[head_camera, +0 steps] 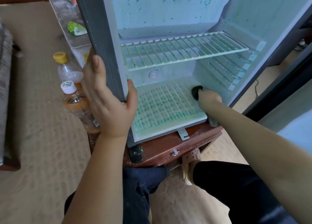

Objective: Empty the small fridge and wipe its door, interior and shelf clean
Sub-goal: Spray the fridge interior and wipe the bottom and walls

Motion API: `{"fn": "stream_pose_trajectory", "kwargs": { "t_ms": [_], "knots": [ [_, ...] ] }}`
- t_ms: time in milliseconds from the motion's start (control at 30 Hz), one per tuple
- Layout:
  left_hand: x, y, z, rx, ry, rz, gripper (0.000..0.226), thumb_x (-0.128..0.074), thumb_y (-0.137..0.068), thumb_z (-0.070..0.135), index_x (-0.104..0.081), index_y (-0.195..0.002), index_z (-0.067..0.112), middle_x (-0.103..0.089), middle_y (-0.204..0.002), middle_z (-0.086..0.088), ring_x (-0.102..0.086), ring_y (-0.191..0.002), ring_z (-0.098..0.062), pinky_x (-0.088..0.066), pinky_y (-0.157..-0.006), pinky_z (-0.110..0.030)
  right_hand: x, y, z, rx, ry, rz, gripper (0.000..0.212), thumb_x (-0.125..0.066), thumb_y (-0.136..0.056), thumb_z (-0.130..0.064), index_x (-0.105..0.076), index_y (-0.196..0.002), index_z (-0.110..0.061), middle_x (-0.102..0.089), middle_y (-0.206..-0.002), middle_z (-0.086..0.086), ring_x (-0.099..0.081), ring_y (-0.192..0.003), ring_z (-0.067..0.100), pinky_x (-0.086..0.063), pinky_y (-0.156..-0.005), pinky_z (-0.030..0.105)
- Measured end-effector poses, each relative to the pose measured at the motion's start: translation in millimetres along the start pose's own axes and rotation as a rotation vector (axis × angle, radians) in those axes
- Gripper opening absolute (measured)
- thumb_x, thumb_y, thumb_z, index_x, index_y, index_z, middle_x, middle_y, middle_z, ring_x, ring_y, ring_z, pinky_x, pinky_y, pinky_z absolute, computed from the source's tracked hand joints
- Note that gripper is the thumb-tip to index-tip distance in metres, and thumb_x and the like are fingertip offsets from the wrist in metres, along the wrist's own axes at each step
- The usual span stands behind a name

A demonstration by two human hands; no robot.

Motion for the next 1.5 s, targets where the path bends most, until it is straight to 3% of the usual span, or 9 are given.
{"fn": "stream_pose_trajectory", "kwargs": {
  "t_ms": [200, 467, 667, 833, 1000, 1100, 1233, 1333, 1500],
  "knots": [
    [-7.0, -1.1, -2.6, -0.067, 0.076, 0.000, 0.065, -0.066, -0.084, 0.008, -0.027, -0.136, 0.005, -0.042, -0.136, -0.022, -0.050, -0.122, -0.042, -0.046, -0.096, -0.054, 25.4, -57.9, -30.1, 0.037, -0.042, -0.024, 0.044, -0.034, -0.102, -0.010, -0.032, -0.145, 0.000, -0.039, -0.146, 0.018, -0.042, -0.130, 0.034, -0.041, -0.101, 0.042],
    [-6.1, 2.9, -2.4, -0.019, 0.042, 0.013, 0.064, -0.067, -0.083, 0.008, -0.029, -0.134, 0.002, -0.033, -0.137, -0.015, -0.048, -0.123, -0.032, -0.035, -0.106, -0.033, 22.1, -68.3, -52.2, 0.165, -0.321, 0.033, 0.057, -0.037, -0.097, -0.004, -0.025, -0.151, -0.015, -0.025, -0.157, 0.007, -0.037, -0.136, 0.030, -0.038, -0.104, 0.038],
    [-7.5, 3.0, -2.7, -0.029, 0.101, 0.004, 0.065, -0.065, -0.084, 0.003, -0.024, -0.133, -0.005, -0.032, -0.136, -0.018, -0.045, -0.123, -0.037, -0.044, -0.097, -0.056, 10.9, -73.9, -62.6, 0.214, -0.717, -0.041, 0.046, -0.040, -0.101, -0.015, -0.038, -0.147, -0.020, -0.039, -0.151, 0.005, -0.039, -0.134, 0.029, -0.030, -0.105, 0.026],
    [-9.2, 1.9, -3.4, -0.046, 0.108, -0.018, 0.064, -0.064, -0.083, 0.003, -0.025, -0.133, -0.003, -0.038, -0.136, -0.023, -0.056, -0.108, -0.054, -0.047, -0.085, -0.062, 1.0, -43.3, -46.6, 0.287, -0.629, 0.019, 0.048, -0.043, -0.098, -0.008, -0.043, -0.144, -0.020, -0.041, -0.149, 0.005, -0.041, -0.133, 0.029, -0.030, -0.109, 0.028],
    [-5.9, 3.0, -3.5, -0.025, 0.128, -0.002, 0.064, -0.062, -0.088, 0.009, -0.022, -0.139, 0.005, -0.032, -0.145, -0.002, -0.042, -0.134, -0.031, -0.046, -0.095, -0.059, -10.5, 29.3, -20.2, 0.373, -0.513, 0.090, 0.051, -0.041, -0.095, -0.002, -0.045, -0.143, -0.021, -0.037, -0.151, -0.003, -0.035, -0.139, 0.023, -0.027, -0.114, 0.029],
    [-5.6, 3.4, -3.0, 0.030, 0.107, -0.018, 0.065, -0.062, -0.089, 0.010, -0.021, -0.139, 0.001, -0.031, -0.143, -0.011, -0.043, -0.132, -0.032, -0.043, -0.101, -0.056, -15.1, 68.8, -9.4, 0.339, -0.476, 0.086, 0.055, -0.040, -0.094, 0.000, -0.045, -0.142, -0.026, -0.038, -0.151, -0.007, -0.037, -0.138, 0.022, -0.030, -0.111, 0.029],
    [-3.3, 6.7, -4.1, 0.071, 0.095, -0.001, 0.062, -0.061, -0.092, 0.011, -0.023, -0.139, 0.002, -0.029, -0.145, -0.007, -0.024, -0.142, -0.008, -0.029, -0.115, -0.036, -1.2, 99.1, -1.1, 0.284, -0.470, 0.105, 0.042, -0.042, -0.094, -0.006, -0.059, -0.127, -0.027, -0.061, -0.130, 0.002, -0.055, -0.117, 0.026, -0.044, -0.090, 0.028],
    [-4.8, 6.1, -2.1, 0.078, 0.097, -0.009, 0.061, -0.062, -0.091, 0.010, -0.025, -0.138, 0.002, -0.030, -0.146, -0.006, -0.032, -0.137, -0.025, -0.027, -0.116, -0.035, 42.6, 112.1, 17.0, 0.230, -0.651, 0.172, 0.028, -0.051, -0.095, -0.014, -0.068, -0.114, -0.024, -0.068, -0.112, -0.003, -0.060, -0.101, 0.018, -0.038, -0.073, 0.021],
    [-5.9, 7.0, -3.3, 0.074, 0.110, 0.001, 0.058, -0.059, -0.092, 0.011, -0.025, -0.138, 0.003, -0.033, -0.143, -0.012, -0.041, -0.131, -0.043, -0.034, -0.110, -0.053, 70.9, 156.2, 12.0, 0.350, -0.511, 0.230, 0.024, -0.059, -0.090, -0.016, -0.074, -0.104, -0.028, -0.071, -0.107, -0.007, -0.063, -0.097, 0.016, -0.050, -0.081, 0.029]
  ]
}}
Point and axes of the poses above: each hand's wrist, its own y-axis away from the middle knuckle, its own x-axis out of the back of the hand, z = x × y, the point moved 10 cm from there along -y, towards the middle knuckle
